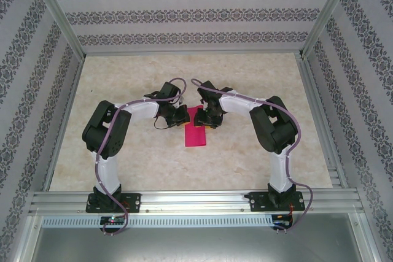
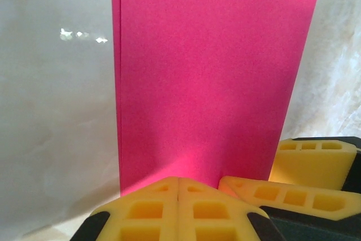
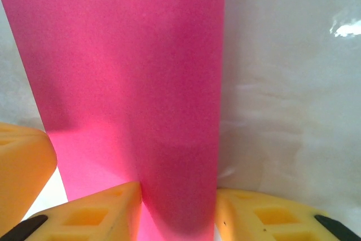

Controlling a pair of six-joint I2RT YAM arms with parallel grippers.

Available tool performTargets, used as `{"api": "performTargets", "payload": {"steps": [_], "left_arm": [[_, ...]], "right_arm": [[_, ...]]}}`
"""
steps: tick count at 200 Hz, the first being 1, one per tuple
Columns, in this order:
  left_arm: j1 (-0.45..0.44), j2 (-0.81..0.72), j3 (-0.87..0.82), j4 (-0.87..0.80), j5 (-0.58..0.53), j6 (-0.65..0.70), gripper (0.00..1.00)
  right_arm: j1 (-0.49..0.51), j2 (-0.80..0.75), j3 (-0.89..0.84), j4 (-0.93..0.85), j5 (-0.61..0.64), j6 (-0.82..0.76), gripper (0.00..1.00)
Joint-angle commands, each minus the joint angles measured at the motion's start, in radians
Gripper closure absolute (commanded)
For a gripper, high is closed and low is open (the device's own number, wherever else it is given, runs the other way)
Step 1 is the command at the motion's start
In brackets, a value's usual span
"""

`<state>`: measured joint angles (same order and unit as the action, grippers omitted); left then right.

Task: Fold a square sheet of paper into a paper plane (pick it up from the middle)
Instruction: Hold the square sheet of paper at the center of the table.

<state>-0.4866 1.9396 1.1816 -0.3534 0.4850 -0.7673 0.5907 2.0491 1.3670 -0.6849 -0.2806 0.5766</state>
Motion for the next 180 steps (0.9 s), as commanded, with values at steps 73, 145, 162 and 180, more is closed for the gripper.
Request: {"api": "performTargets", "payload": {"steps": [73, 145, 162, 180], "left_arm": [[-0.009, 0.027, 0.018, -0.009, 0.007, 0.019, 0.99], [-0.011, 0.056, 0.026, -0.048, -0.010, 0.026, 0.99], [-0.012, 0.065, 0.034, -0.076, -0.027, 0.033, 1.00], [-0.015, 0.074, 0.035, -0.107, -0.047, 0.036, 1.00]], "right_arm": [[0.018, 0.161, -0.060, 0.006, 0.132, -0.046, 0.57], [0.021, 0.169, -0.057, 0.008, 0.135, -0.039, 0.57], [0.021, 0.167, -0.058, 0.007, 0.135, -0.038, 0.57], [0.021, 0.155, -0.060, 0.007, 0.132, -0.032, 0.57]]}}
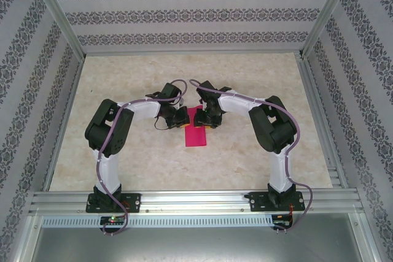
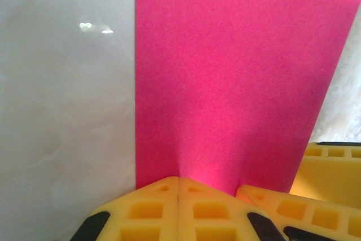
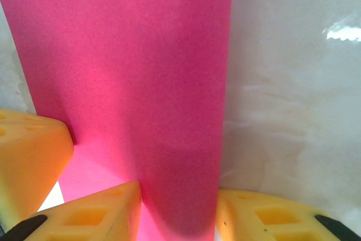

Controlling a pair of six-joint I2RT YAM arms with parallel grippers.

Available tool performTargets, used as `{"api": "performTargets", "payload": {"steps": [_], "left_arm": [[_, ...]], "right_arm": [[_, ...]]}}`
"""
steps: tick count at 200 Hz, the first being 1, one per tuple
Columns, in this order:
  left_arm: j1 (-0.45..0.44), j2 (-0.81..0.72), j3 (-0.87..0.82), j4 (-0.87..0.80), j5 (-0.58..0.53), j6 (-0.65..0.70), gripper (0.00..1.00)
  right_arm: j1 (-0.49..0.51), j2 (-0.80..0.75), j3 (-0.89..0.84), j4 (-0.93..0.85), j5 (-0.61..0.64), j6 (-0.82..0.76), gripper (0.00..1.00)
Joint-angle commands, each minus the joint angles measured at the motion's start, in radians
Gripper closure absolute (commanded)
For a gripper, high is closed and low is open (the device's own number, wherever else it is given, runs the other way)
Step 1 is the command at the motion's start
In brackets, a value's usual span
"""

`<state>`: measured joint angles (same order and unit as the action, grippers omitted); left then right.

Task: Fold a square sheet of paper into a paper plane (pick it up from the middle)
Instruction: Hold the square sheet of paper at the center of the table, then fold the square sheet of paper in half at the center of the table.

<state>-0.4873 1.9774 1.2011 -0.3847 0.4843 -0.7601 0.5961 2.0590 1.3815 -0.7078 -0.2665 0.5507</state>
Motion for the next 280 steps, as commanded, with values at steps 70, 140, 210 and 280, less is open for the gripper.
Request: {"api": "performTargets", "payload": {"steps": [70, 140, 210, 280], "left_arm": [[-0.016, 0.046, -0.037, -0.126, -0.122, 0.028, 1.00], [-0.017, 0.054, -0.049, -0.120, -0.137, 0.020, 1.00], [-0.017, 0.051, -0.055, -0.120, -0.140, 0.014, 1.00], [-0.017, 0.055, -0.062, -0.123, -0.141, 0.006, 1.00]], "right_arm": [[-0.023, -0.106, -0.105, 0.103, 0.039, 0.043, 0.50], [-0.035, -0.283, -0.136, 0.163, -0.021, 0.063, 0.56], [0.016, -0.156, -0.079, 0.183, -0.056, 0.083, 0.89], [0.011, -0.064, -0.031, 0.165, -0.079, 0.077, 0.90]]}}
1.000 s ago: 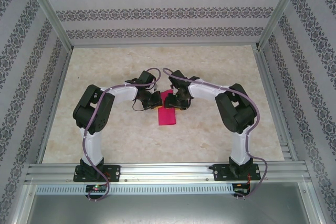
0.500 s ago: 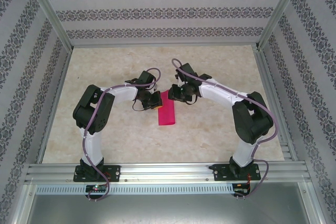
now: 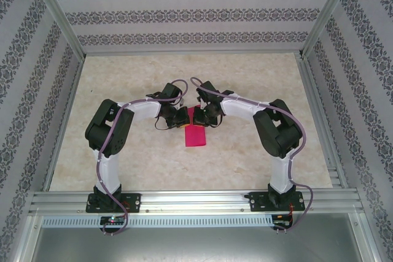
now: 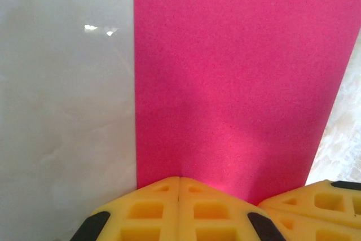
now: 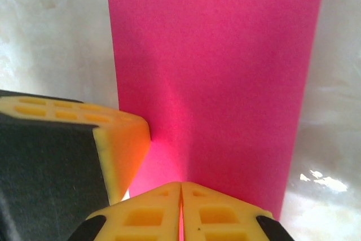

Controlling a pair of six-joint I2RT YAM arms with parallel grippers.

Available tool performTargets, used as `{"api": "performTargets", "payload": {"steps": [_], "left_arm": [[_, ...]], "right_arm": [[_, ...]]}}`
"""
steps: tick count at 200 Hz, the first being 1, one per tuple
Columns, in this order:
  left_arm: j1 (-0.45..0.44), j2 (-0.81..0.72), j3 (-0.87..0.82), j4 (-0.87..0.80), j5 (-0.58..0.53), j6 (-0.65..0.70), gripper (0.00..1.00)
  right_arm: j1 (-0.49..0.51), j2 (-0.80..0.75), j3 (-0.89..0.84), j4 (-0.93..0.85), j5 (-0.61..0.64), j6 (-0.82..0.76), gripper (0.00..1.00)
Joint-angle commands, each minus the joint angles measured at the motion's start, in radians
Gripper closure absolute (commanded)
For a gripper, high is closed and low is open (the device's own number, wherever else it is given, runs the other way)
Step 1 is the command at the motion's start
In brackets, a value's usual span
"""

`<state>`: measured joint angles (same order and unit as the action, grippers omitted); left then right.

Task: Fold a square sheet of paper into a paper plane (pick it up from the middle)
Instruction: Fold the square sheet of paper in half at the center of the table.

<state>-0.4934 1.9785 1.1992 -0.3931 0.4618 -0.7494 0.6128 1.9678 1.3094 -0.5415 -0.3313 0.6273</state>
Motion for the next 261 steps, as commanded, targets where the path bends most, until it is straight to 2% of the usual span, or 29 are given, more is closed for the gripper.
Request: {"api": "performTargets", "payload": {"steps": [1, 58, 152, 209, 261], "left_arm": [[-0.011, 0.054, -0.060, -0.115, -0.118, -0.006, 1.00], [-0.010, 0.054, -0.068, -0.125, -0.131, -0.011, 1.00], [-0.011, 0.060, -0.099, -0.148, -0.180, -0.031, 1.00], [-0.010, 0.065, -0.104, -0.165, -0.197, -0.014, 1.00], [-0.012, 0.064, -0.097, -0.168, -0.192, -0.005, 1.00]], "right_arm": [[-0.006, 0.028, 0.042, -0.002, -0.014, 0.000, 0.90], [-0.019, 0.060, 0.029, 0.002, -0.015, -0.007, 0.90], [-0.077, 0.028, -0.099, 0.041, 0.002, -0.083, 0.89], [-0.144, -0.031, -0.209, 0.089, -0.011, -0.152, 0.90], [-0.151, -0.175, -0.183, 0.157, -0.084, -0.132, 0.90]]}}
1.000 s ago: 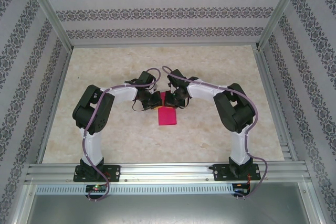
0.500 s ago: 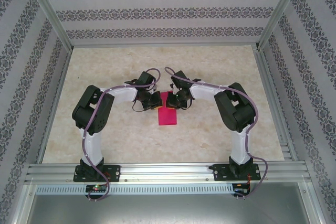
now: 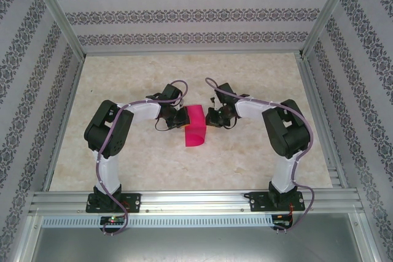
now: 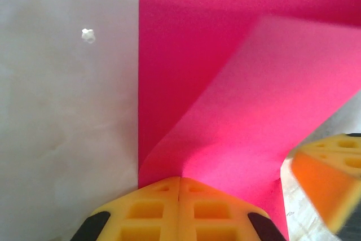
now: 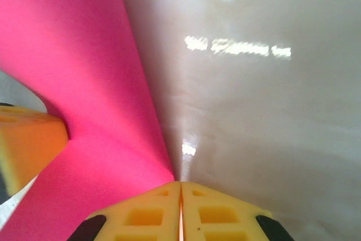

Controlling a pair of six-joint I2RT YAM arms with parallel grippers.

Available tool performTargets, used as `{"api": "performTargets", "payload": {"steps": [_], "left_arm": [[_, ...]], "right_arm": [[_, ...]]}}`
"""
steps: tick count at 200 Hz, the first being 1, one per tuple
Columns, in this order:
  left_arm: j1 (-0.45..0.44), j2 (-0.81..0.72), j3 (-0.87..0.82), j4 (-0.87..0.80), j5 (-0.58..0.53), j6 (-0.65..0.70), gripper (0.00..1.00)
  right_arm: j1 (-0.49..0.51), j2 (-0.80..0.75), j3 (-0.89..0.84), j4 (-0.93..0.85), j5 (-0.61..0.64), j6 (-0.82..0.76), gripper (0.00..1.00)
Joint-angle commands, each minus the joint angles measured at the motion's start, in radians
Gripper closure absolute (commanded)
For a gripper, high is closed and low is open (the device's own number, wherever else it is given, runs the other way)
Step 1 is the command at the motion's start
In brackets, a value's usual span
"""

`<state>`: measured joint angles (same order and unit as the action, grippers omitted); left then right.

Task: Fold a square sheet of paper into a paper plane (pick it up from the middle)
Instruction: Fold the square sheet of paper in half at the center of the table.

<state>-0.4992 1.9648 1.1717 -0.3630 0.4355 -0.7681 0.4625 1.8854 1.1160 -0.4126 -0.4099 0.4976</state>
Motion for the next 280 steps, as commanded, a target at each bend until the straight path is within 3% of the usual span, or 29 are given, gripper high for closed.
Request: {"api": "performTargets", "payload": {"steps": [1, 51, 90, 154, 192, 228, 280], "left_arm": [[-0.007, 0.078, -0.070, -0.198, -0.165, 0.014, 1.00], [-0.007, 0.080, -0.066, -0.199, -0.162, 0.019, 1.00], [-0.009, 0.085, -0.065, -0.205, -0.161, 0.031, 1.00], [-0.011, 0.088, -0.080, -0.215, -0.177, 0.050, 1.00], [-0.011, 0.105, -0.089, -0.204, -0.159, 0.051, 1.00], [-0.010, 0.108, -0.075, -0.208, -0.159, 0.049, 1.00], [-0.011, 0.108, -0.074, -0.211, -0.159, 0.046, 1.00]], "right_arm": [[0.000, -0.094, 0.012, 0.030, -0.006, -0.002, 0.90], [0.068, 0.031, 0.126, 0.056, -0.048, 0.019, 0.94], [0.067, 0.126, 0.169, 0.093, -0.085, 0.031, 0.97], [-0.047, 0.155, 0.116, 0.078, 0.001, -0.012, 0.97], [-0.122, 0.082, 0.122, 0.069, 0.006, -0.029, 0.96], [-0.074, 0.009, 0.156, 0.078, -0.047, -0.008, 0.95], [0.003, 0.119, 0.210, 0.089, -0.095, 0.019, 0.96]]}}
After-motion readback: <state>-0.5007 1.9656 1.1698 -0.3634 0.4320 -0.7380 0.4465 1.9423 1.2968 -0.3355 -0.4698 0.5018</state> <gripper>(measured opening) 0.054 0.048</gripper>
